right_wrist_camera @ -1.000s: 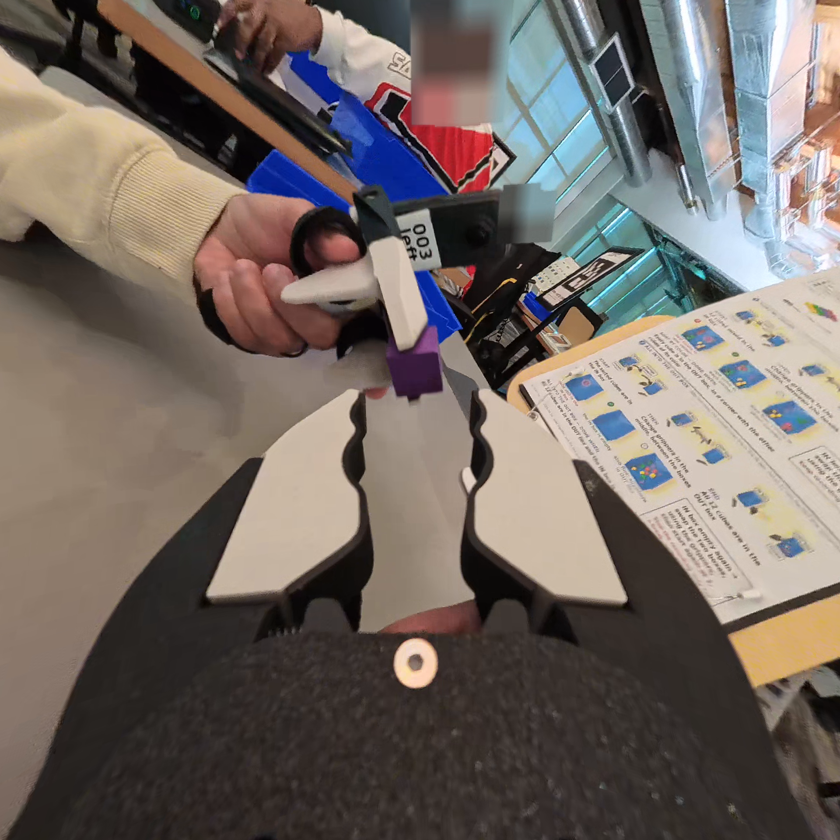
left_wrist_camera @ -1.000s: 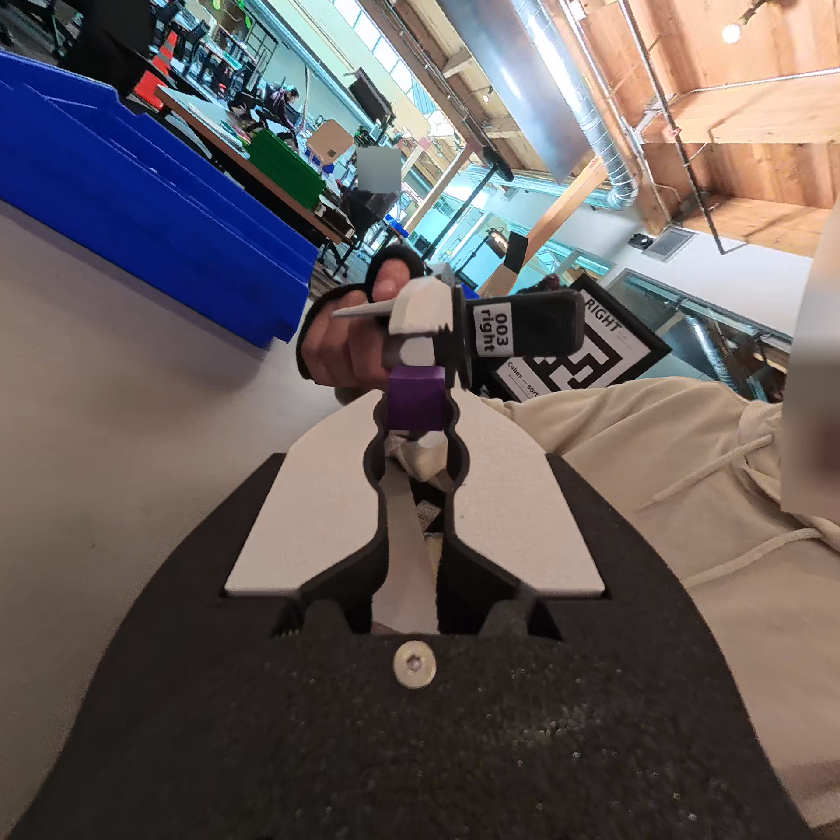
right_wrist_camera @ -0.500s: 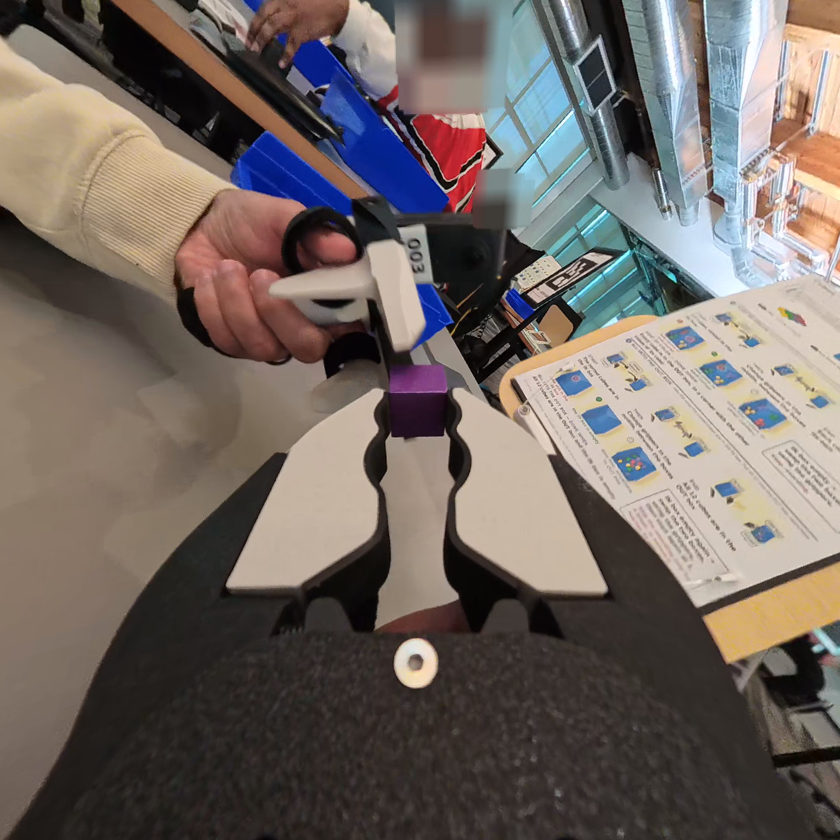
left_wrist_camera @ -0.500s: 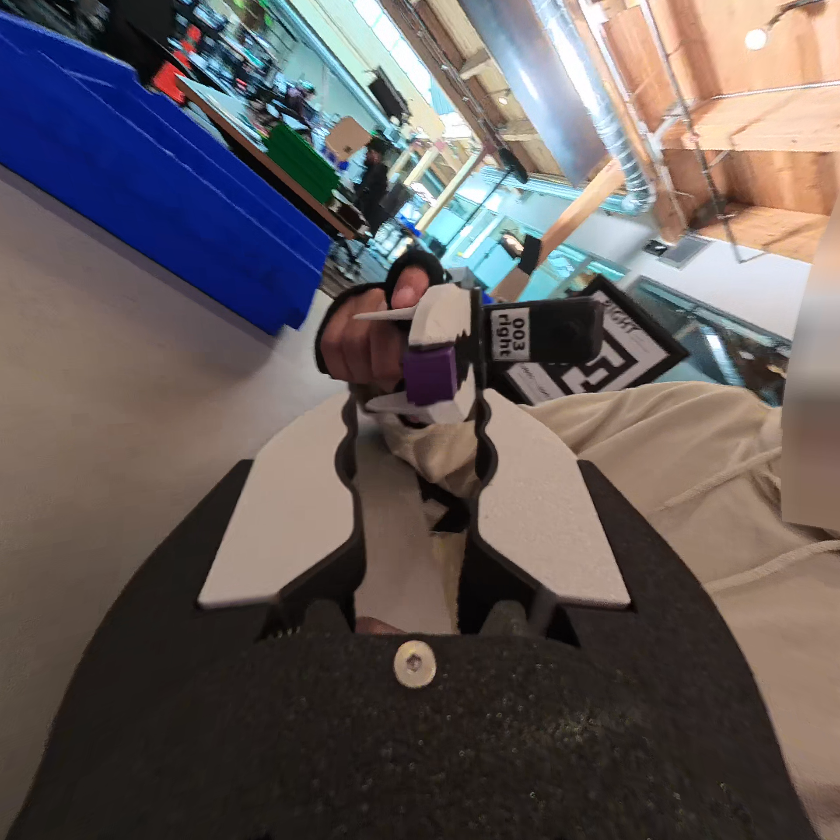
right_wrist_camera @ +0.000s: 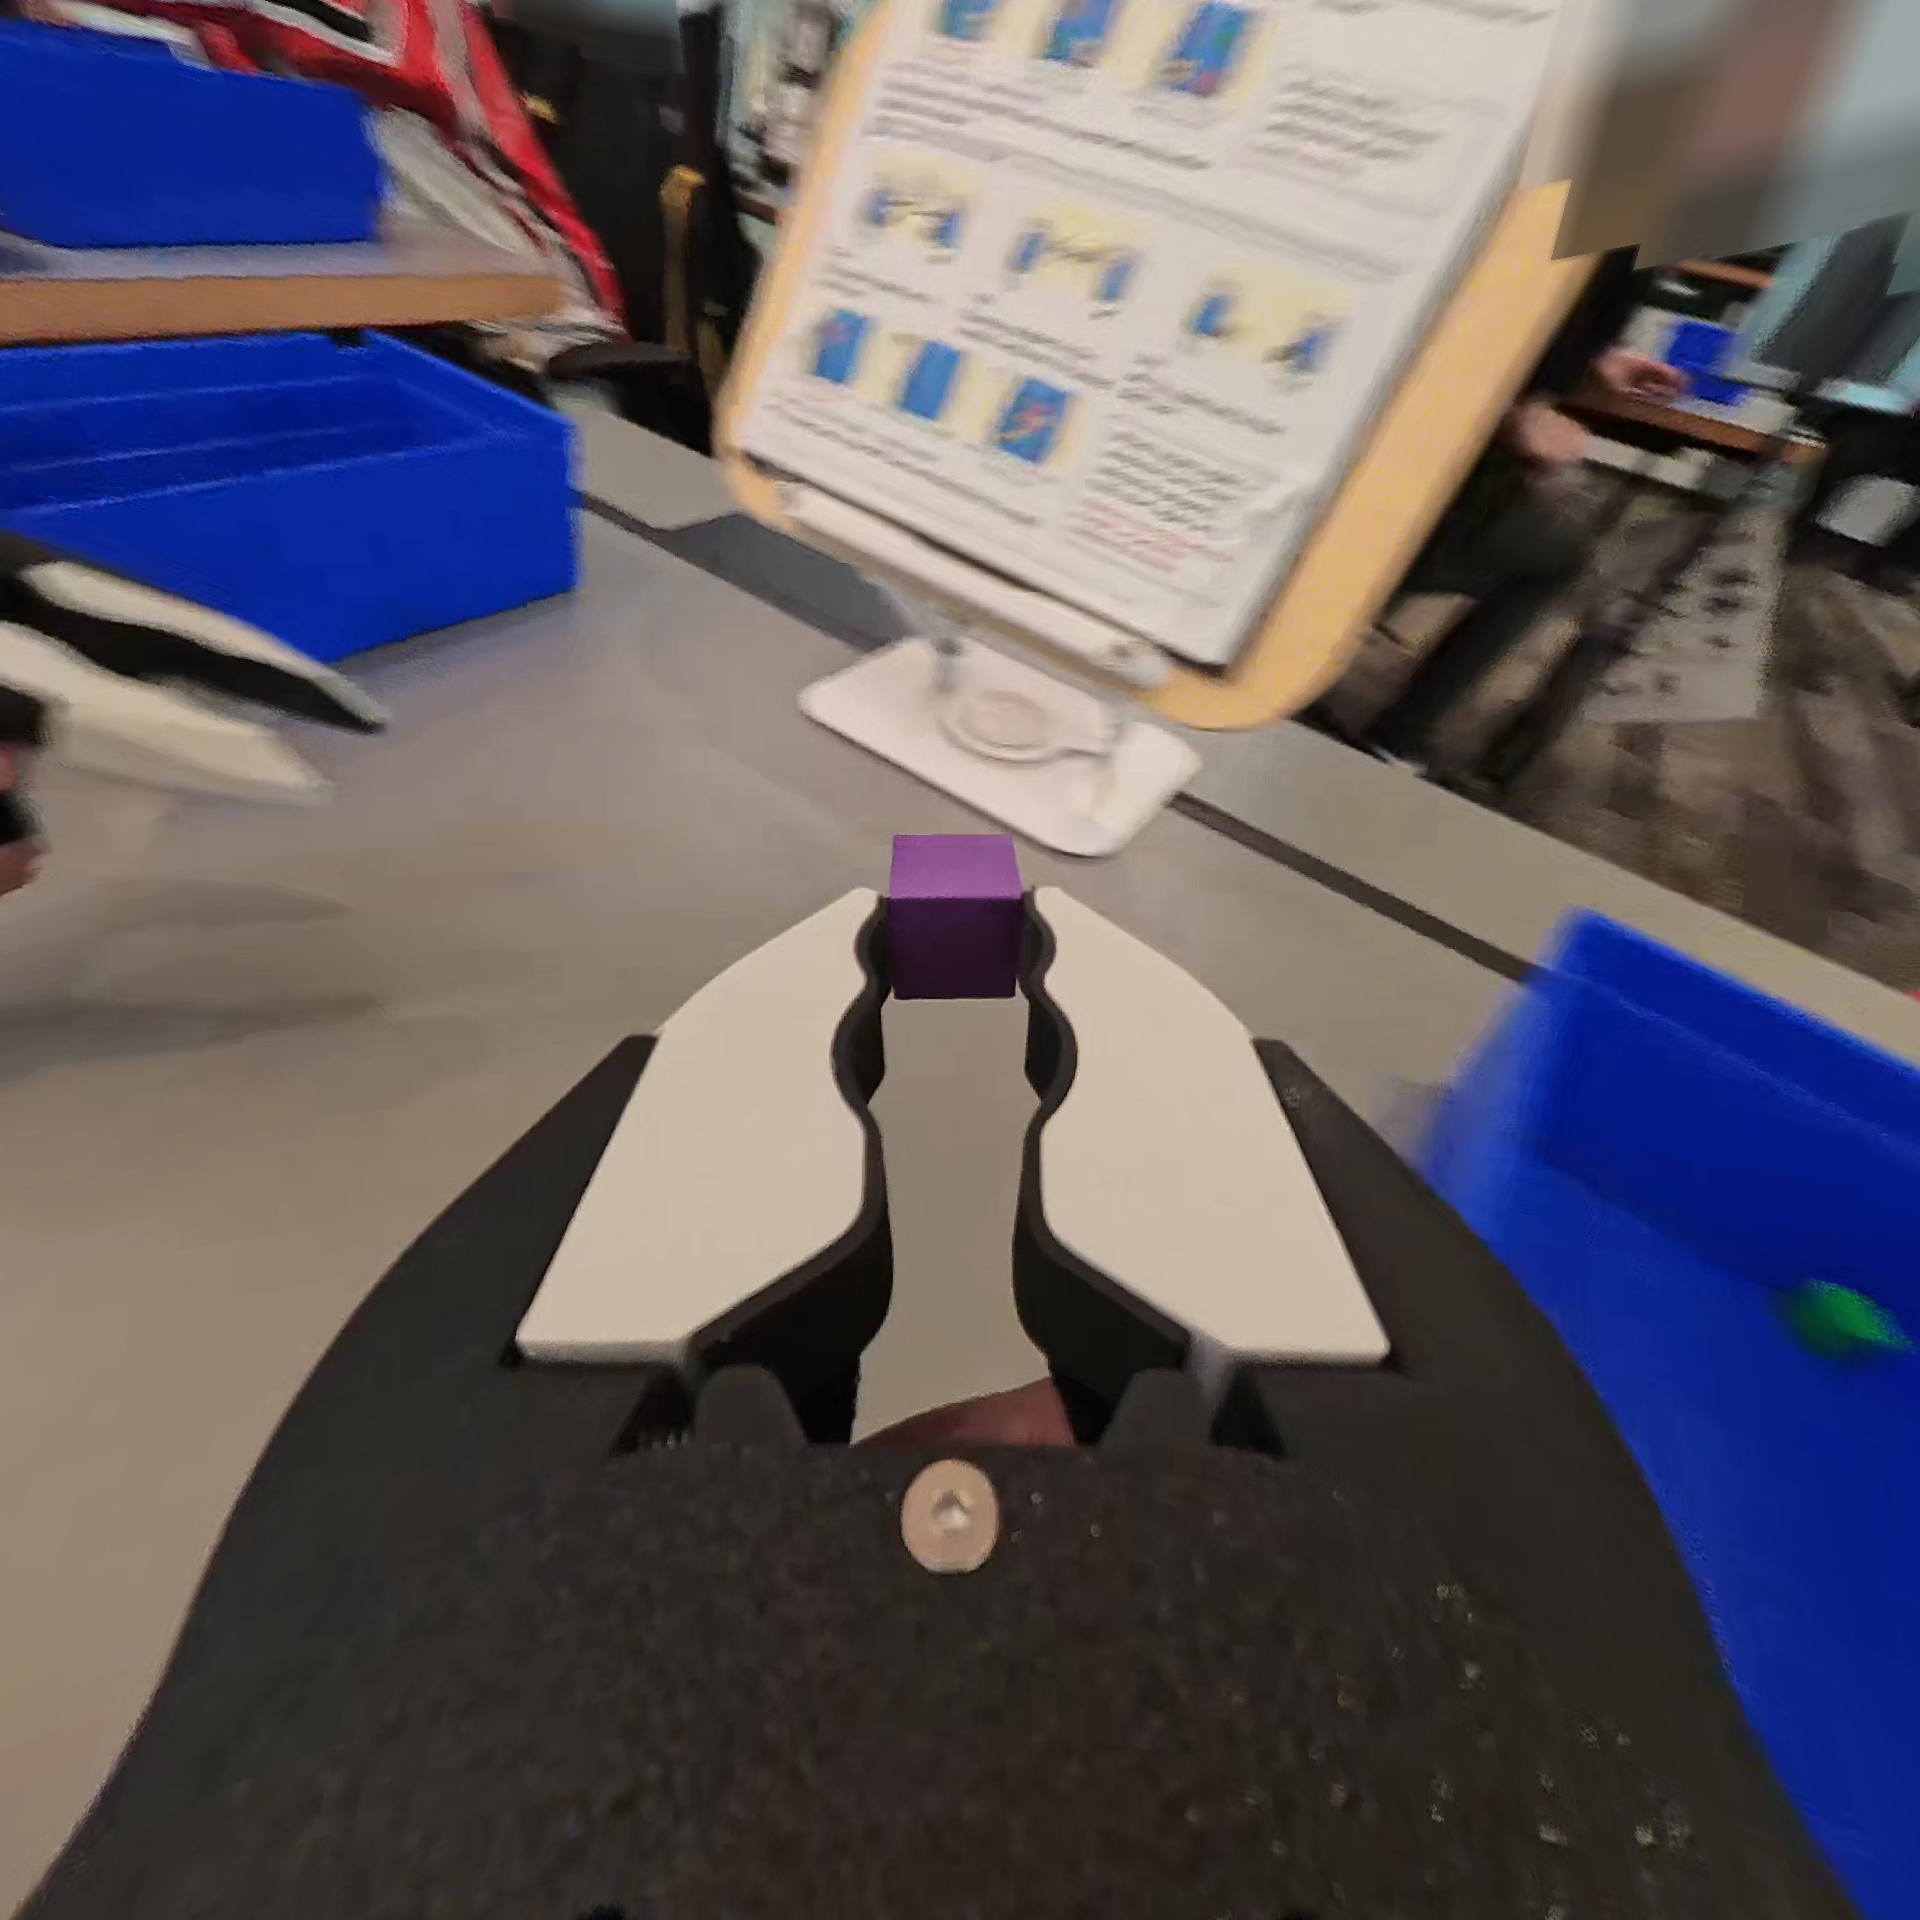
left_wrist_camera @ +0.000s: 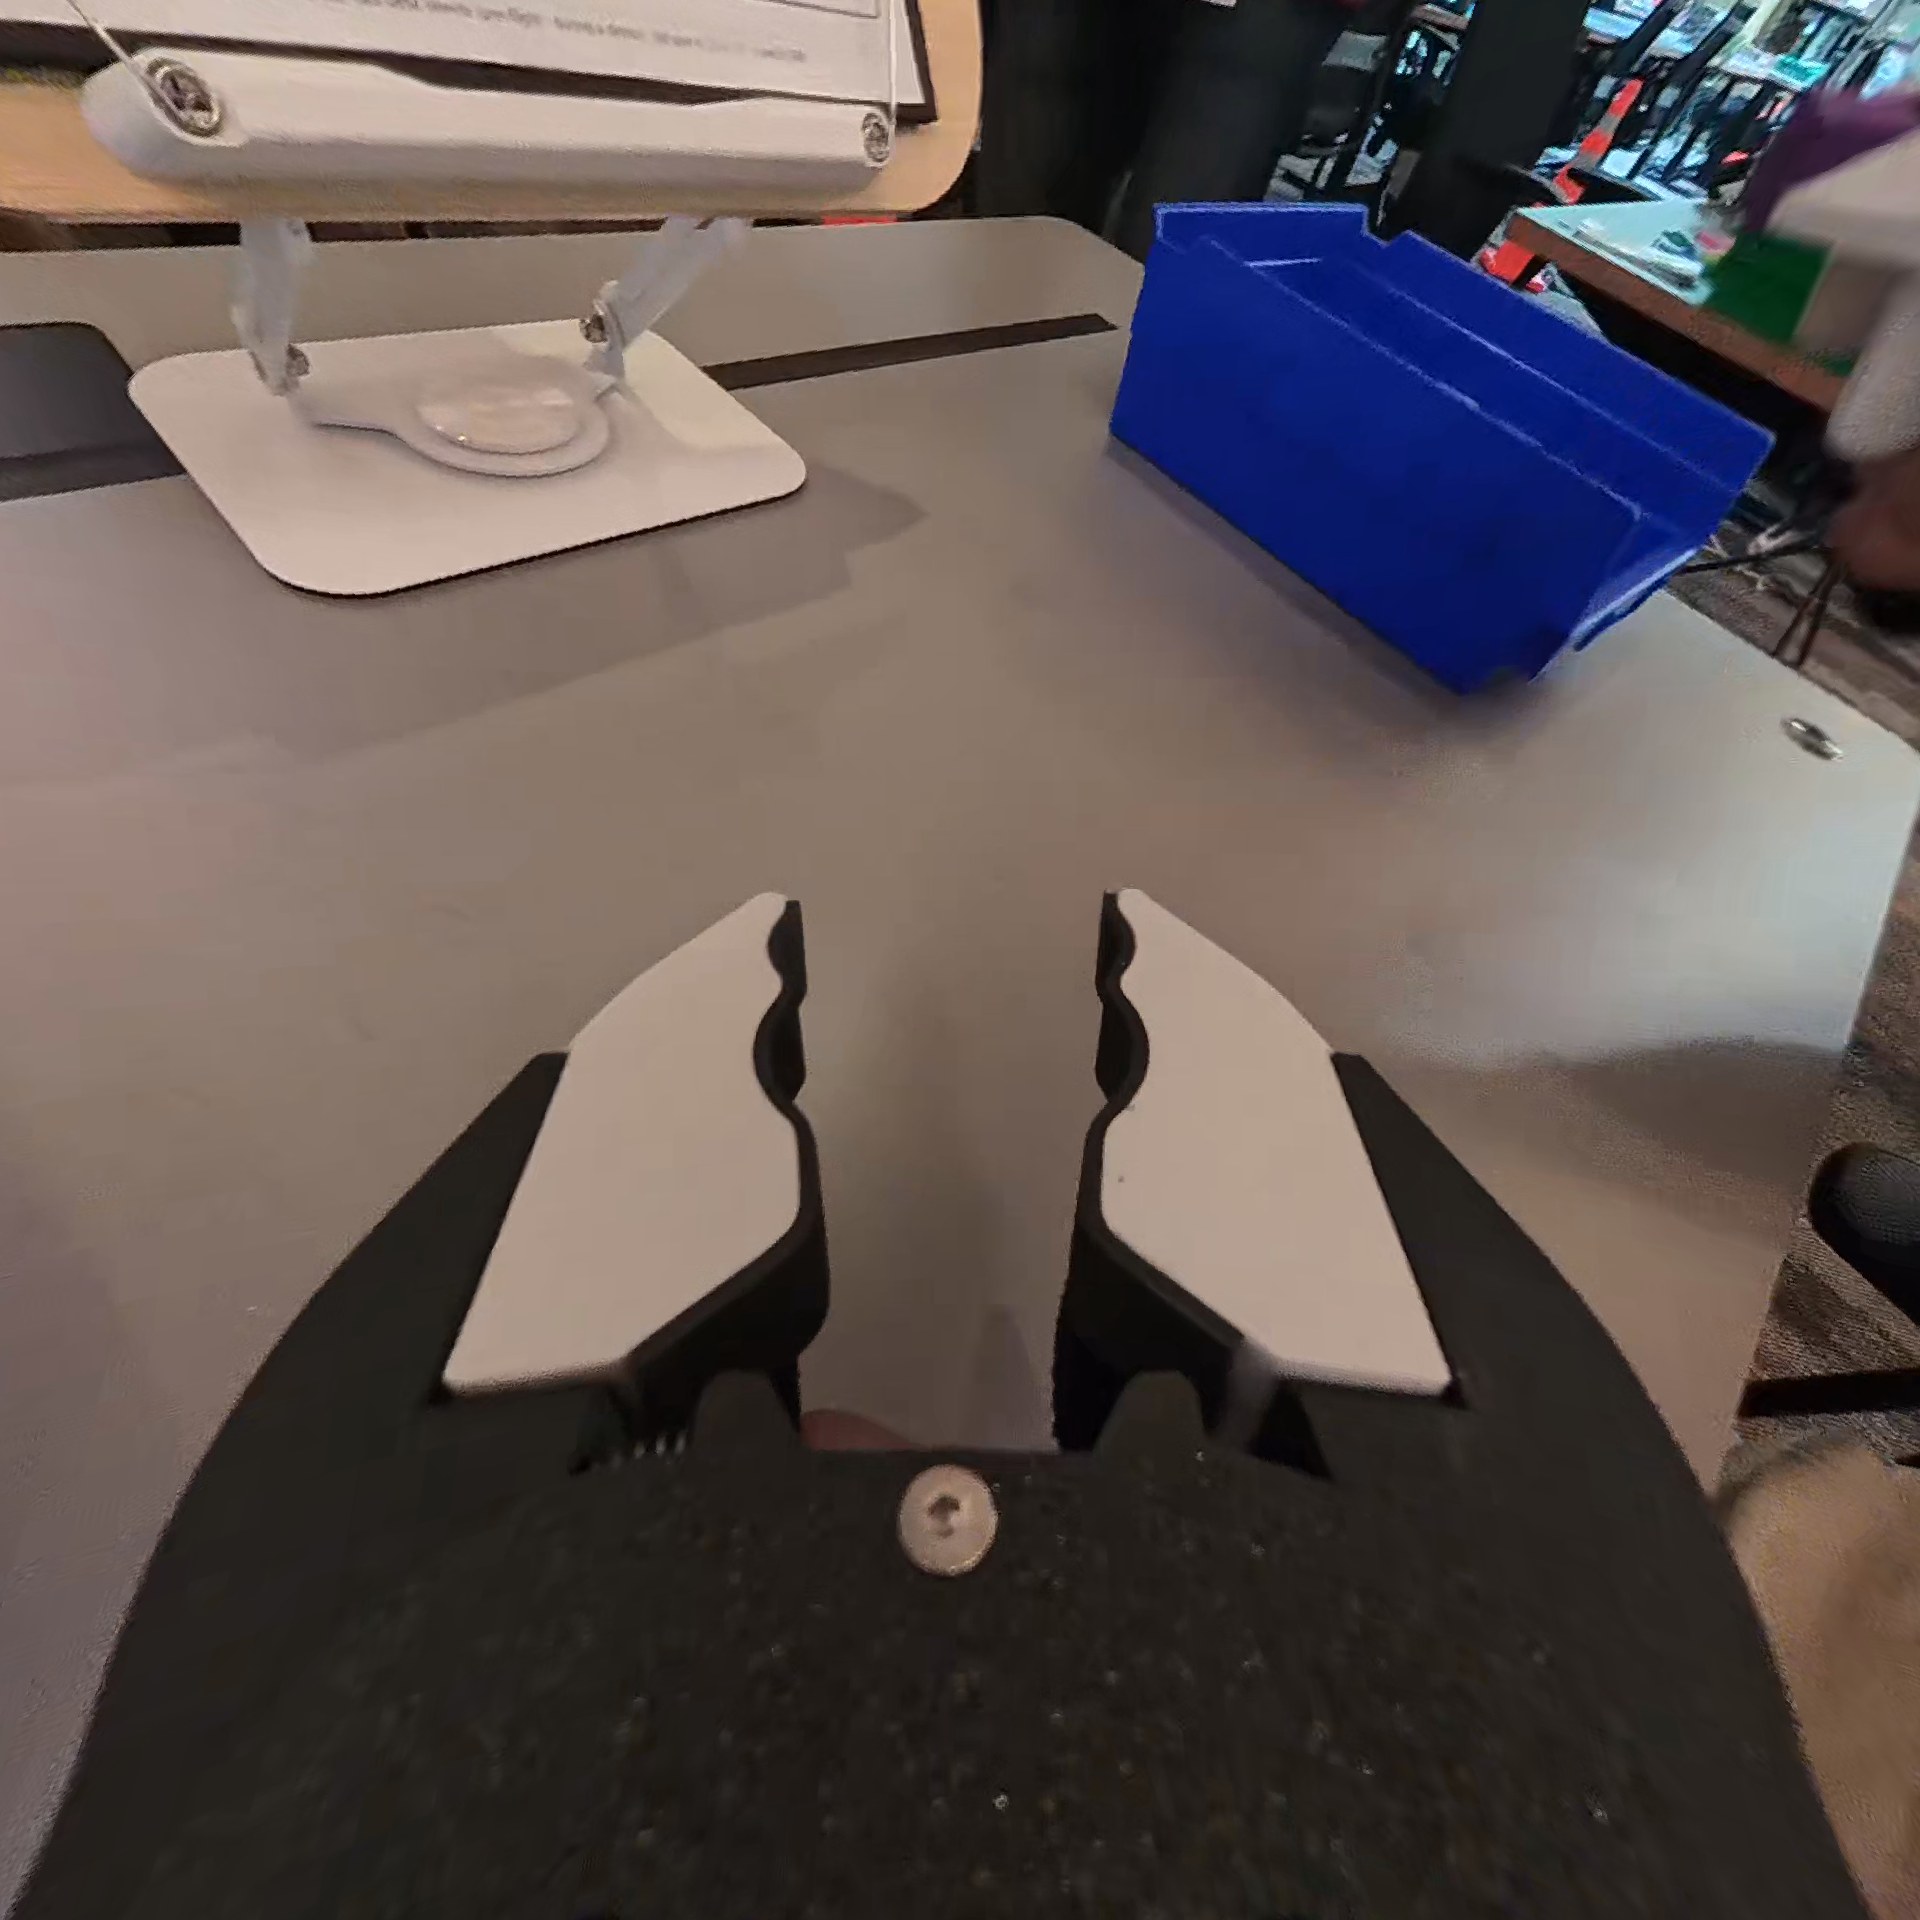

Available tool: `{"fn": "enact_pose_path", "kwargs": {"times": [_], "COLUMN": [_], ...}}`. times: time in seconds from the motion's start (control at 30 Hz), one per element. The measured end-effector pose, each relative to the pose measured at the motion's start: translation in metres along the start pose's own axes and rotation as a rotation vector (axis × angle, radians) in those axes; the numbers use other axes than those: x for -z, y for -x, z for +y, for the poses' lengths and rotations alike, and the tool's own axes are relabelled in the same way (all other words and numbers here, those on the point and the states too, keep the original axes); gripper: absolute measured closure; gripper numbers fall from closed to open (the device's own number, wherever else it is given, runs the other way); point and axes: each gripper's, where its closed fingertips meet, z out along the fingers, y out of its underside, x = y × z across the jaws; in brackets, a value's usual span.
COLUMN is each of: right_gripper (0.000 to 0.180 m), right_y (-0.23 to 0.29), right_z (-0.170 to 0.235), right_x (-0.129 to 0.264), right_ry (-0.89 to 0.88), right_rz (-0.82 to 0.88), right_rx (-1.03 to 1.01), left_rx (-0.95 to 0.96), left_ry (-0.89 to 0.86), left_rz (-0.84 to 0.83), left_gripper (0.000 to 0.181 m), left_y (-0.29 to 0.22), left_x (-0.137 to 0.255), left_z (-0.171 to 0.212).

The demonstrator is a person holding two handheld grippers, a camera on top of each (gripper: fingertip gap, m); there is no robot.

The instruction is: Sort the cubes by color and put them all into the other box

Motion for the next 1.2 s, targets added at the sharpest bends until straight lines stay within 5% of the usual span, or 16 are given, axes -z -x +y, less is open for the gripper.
{"fn": "enact_pose_path", "kwargs": {"times": [0.1, 0.23, 0.4, 0.53, 0.87, 1.1, 1.2], "right_gripper": [0.157, 0.156, 0.156, 0.156, 0.156, 0.141, 0.137], "right_y": [-0.094, -0.187, -0.208, -0.209, -0.211, -0.220, -0.236], "right_z": [0.004, 0.074, 0.172, 0.208, 0.247, 0.244, 0.209], "right_x": [0.039, 0.067, 0.074, 0.073, 0.082, 0.082, 0.080], "right_ry": [0.242, 0.690, 1.074, 1.217, 1.385, 1.339, 1.172], "right_rz": [0.162, 0.195, 0.113, 0.104, 0.116, 0.126, 0.259], "right_rx": [0.010, -0.063, -0.209, -0.232, -0.218, -0.173, -0.132], "left_rx": [-0.026, -0.057, -0.069, -0.063, -0.062, -0.054, -0.048], "left_ry": [-0.012, -0.012, -0.017, -0.002, 0.065, 0.085, 0.076], "left_rz": [0.004, 0.007, 0.006, -0.001, -0.024, -0.032, -0.025], "left_gripper": [0.127, 0.128, 0.129, 0.129, 0.129, 0.129, 0.129], "left_y": [-0.005, -0.011, -0.013, -0.009, -0.002, 0.002, 0.002], "left_x": [0.005, 0.008, 0.010, 0.008, -0.001, -0.006, -0.003], "left_z": [-0.005, -0.009, -0.013, -0.010, 0.010, 0.017, 0.014]}}
